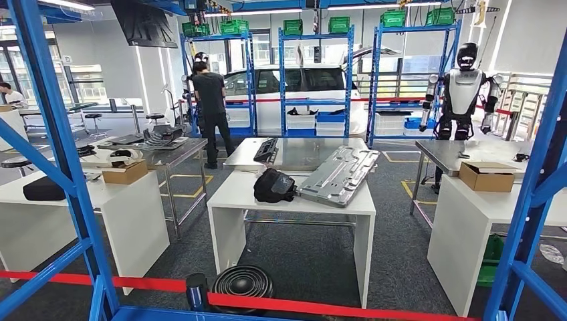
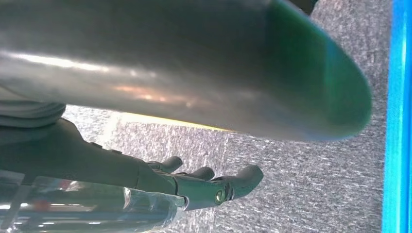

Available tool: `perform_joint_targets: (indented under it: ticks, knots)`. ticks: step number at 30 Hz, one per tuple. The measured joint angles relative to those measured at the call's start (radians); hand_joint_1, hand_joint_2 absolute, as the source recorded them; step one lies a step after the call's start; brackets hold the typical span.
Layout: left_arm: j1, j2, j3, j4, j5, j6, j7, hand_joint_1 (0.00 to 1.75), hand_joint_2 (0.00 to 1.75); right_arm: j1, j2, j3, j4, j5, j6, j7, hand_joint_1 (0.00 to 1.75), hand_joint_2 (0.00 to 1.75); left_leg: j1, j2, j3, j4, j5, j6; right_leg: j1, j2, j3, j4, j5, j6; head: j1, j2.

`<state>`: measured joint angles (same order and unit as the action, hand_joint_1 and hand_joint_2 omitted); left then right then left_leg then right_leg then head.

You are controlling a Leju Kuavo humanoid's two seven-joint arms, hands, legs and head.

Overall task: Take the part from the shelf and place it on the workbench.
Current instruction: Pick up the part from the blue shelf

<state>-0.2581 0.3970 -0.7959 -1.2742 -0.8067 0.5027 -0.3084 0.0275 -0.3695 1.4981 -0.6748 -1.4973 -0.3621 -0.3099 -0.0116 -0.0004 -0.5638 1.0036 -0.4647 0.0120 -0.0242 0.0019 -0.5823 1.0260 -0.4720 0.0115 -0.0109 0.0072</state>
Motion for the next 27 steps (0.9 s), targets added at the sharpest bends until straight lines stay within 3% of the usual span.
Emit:
perform_joint_targets:
  ticks: [2,4,7,8,9,10,11,13,14,16,18,20,22,23,24,25,27]
  knots:
    - [0.000,0.003,0.006,0.001,-0.015,0.000,0.012,0.00,1.75,0.000,0.001,0.000,0.000,0.000,0.000,0.000,0.00,0.00,0.004,0.000,-0.003,0.006,-0.005,-0.004,-0.002,0.000,0.000,-0.001,0.002,-0.012,-0.001,0.000]
    - [-0.001,0.009,0.012,0.002,-0.028,-0.003,0.022,0.00,1.75,0.000,0.001,0.000,0.000,0.000,0.001,0.000,0.00,0.00,0.008,0.000,-0.025,0.055,-0.037,-0.015,-0.006,0.001,0.001,-0.002,0.004,-0.021,-0.003,0.000]
    - [0.000,0.016,0.018,0.008,-0.038,-0.009,0.030,0.00,1.75,0.000,0.001,0.000,0.000,0.000,0.002,0.000,0.00,0.00,0.015,0.000,-0.114,0.242,-0.121,-0.030,-0.005,0.001,0.000,-0.002,0.004,-0.024,-0.006,0.000]
    - [0.001,0.017,0.019,0.011,-0.041,-0.012,0.031,0.00,1.75,0.000,0.001,0.000,0.000,0.000,0.002,0.000,0.00,0.00,0.016,0.000,-0.134,0.280,-0.129,-0.030,-0.004,0.001,0.000,-0.002,0.004,-0.025,-0.006,0.000]
    - [0.002,0.018,0.020,0.014,-0.043,-0.014,0.031,0.00,1.75,-0.001,0.001,0.000,0.000,0.000,0.002,-0.001,0.00,0.00,0.017,0.000,-0.136,0.278,-0.117,-0.029,-0.003,0.001,0.000,-0.002,0.003,-0.025,-0.006,0.000]
    - [0.002,0.019,0.022,0.016,-0.044,-0.017,0.032,0.00,1.75,-0.001,0.001,0.000,0.000,0.000,0.002,-0.002,0.00,0.00,0.016,0.000,-0.118,0.239,-0.089,-0.025,-0.002,0.002,0.001,-0.002,0.003,-0.025,-0.006,0.000]
    - [0.001,0.022,0.025,0.017,-0.044,-0.018,0.032,0.00,1.75,-0.001,0.001,0.000,0.000,0.000,0.002,-0.003,0.00,0.00,0.014,0.000,-0.085,0.169,-0.052,-0.018,-0.001,0.003,0.002,-0.002,0.003,-0.025,-0.007,0.000]
    - [-0.002,0.029,0.033,0.018,-0.044,-0.020,0.034,0.00,1.75,-0.003,0.001,0.000,0.000,0.000,0.005,-0.004,0.00,0.00,0.007,0.001,-0.023,0.045,-0.010,-0.005,0.002,0.005,0.003,-0.003,0.004,-0.023,-0.006,0.000]
    - [-0.005,0.033,0.036,0.018,-0.043,-0.024,0.035,0.00,1.75,-0.005,0.001,0.001,0.000,0.000,0.007,-0.005,0.00,0.00,0.003,0.002,-0.008,0.013,-0.004,0.000,0.003,0.005,0.002,-0.003,0.004,-0.021,-0.006,0.000]
    - [-0.008,0.039,0.042,0.020,-0.031,-0.041,0.038,0.00,1.75,-0.006,0.000,0.002,0.000,0.000,0.016,-0.005,0.00,0.00,-0.004,0.004,-0.006,0.001,-0.005,0.006,0.002,0.004,0.001,-0.007,0.006,-0.014,-0.006,0.000]
    - [-0.013,0.043,0.046,0.023,-0.011,-0.062,0.041,0.00,1.75,-0.006,-0.002,0.004,0.000,0.000,0.022,-0.006,0.00,0.00,0.000,0.004,0.006,-0.017,0.006,0.014,0.002,0.002,-0.005,0.004,0.001,-0.007,-0.007,0.000]
    - [-0.019,0.043,0.048,0.031,0.008,-0.077,0.041,0.00,1.75,-0.006,-0.006,0.005,0.001,0.000,0.026,-0.005,0.00,0.00,0.005,0.006,0.016,-0.033,0.018,0.021,0.003,0.000,-0.041,0.079,-0.037,-0.010,-0.004,0.000]
    - [-0.023,0.041,0.049,0.043,0.021,-0.088,0.037,0.00,1.75,-0.006,-0.010,0.005,0.002,0.000,0.033,-0.001,0.00,0.00,0.002,0.006,0.014,-0.035,0.020,0.025,0.004,0.000,-0.103,0.208,-0.089,-0.016,-0.001,0.000]
    - [-0.022,0.040,0.050,0.049,0.026,-0.091,0.034,0.00,1.75,-0.005,-0.011,0.005,0.003,0.000,0.038,0.001,0.00,0.00,0.001,0.006,0.013,-0.034,0.020,0.025,0.003,0.000,-0.124,0.253,-0.103,-0.014,0.000,0.000]
    - [-0.022,0.039,0.050,0.056,0.029,-0.094,0.031,0.00,1.75,-0.004,-0.012,0.005,0.005,0.000,0.042,0.003,0.00,0.00,0.000,0.006,0.012,-0.034,0.019,0.025,0.003,0.000,-0.131,0.265,-0.102,-0.008,0.001,0.000]
    - [-0.023,0.038,0.050,0.062,0.032,-0.095,0.029,0.00,1.75,-0.004,-0.013,0.005,0.007,0.000,0.046,0.004,0.00,0.00,0.001,0.005,0.012,-0.032,0.018,0.024,0.002,0.000,-0.116,0.236,-0.085,0.000,0.001,0.000]
    - [-0.026,0.035,0.052,0.072,0.038,-0.096,0.024,0.00,1.75,-0.003,-0.014,0.005,0.009,0.000,0.048,0.003,0.00,0.00,0.002,0.004,0.011,-0.023,0.013,0.018,-0.001,-0.002,-0.052,0.104,-0.034,0.016,0.003,0.000]
